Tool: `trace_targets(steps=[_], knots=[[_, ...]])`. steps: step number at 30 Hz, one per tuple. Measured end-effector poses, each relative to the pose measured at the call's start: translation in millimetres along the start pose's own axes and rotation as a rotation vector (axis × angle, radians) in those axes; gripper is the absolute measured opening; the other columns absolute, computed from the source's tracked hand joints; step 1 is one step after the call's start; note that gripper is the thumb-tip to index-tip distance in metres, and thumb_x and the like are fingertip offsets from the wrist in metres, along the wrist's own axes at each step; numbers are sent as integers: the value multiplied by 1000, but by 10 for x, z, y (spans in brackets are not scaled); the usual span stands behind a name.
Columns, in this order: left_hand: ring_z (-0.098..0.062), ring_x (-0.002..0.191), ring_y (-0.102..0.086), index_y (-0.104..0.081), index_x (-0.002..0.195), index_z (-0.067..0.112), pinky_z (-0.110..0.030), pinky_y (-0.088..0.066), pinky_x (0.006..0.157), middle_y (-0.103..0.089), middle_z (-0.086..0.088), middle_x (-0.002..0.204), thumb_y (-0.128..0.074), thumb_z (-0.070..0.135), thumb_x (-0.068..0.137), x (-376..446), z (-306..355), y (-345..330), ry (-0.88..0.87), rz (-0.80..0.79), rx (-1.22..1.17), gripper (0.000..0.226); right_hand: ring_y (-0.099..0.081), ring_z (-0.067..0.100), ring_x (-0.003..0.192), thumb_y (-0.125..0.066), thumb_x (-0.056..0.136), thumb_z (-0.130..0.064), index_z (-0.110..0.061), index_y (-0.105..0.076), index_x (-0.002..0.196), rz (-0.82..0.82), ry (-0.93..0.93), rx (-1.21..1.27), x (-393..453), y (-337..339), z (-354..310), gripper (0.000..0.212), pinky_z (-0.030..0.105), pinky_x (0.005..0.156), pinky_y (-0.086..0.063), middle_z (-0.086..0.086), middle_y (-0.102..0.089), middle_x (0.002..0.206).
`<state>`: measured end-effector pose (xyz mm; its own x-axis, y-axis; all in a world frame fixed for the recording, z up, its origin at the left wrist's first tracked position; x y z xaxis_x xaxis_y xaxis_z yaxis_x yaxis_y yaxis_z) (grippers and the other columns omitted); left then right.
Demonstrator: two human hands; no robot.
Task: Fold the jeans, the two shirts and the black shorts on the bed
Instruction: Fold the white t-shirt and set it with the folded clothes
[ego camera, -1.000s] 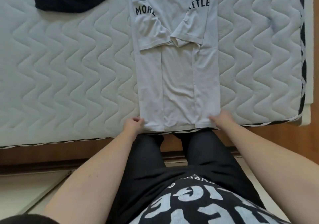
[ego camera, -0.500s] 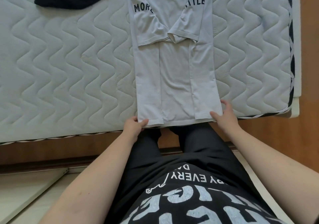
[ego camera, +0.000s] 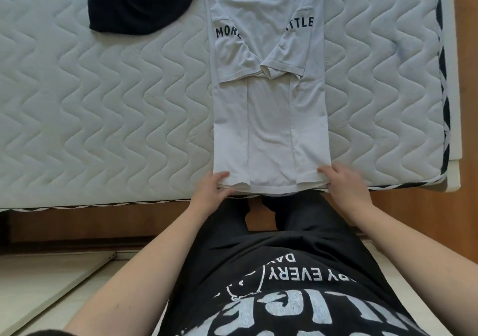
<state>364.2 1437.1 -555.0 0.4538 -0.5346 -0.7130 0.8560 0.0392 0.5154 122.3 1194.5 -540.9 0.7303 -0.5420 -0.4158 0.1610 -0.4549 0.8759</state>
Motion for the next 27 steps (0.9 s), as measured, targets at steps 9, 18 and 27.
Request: trace_targets(steps=[9,18,27], knots=[[-30,68,-52,-73,70,17,-31,-32,60,-55,-9,77,-83,1,54,-54,440,282,-292,415,495,24,-48,34,114,-64,74,-11,-8,-63,79,275,259,-85,156,364,-219,6,43,91,-33,16,-58,122],[-26,54,-63,-66,81,8,-25,-32,42,-68,-6,83,-74,-18,55,-195,1013,570,-564,211,768,38,-59,27,48,-84,42,13,-12,-74,91,126,352,-87,194,1010,-262,57,27,37,-34,5,-65,65],[-21,116,-57,-48,141,42,-29,-37,70,-53,13,140,-36,-10,90,-510,1171,762,-515,-36,787,74,-58,31,112,-48,99,-18,-24,-63,127,-8,93,28,-6,1207,-287,32,39,85,-47,2,-64,125]])
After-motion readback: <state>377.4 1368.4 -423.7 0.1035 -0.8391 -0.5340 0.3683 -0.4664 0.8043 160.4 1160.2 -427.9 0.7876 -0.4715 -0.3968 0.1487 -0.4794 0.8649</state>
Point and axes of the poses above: each hand's wrist, its own x-axis towards the middle knuckle, its own y-axis out of the back of the hand, z = x × y, the point moved 5 cm from there along x, towards the middle knuckle
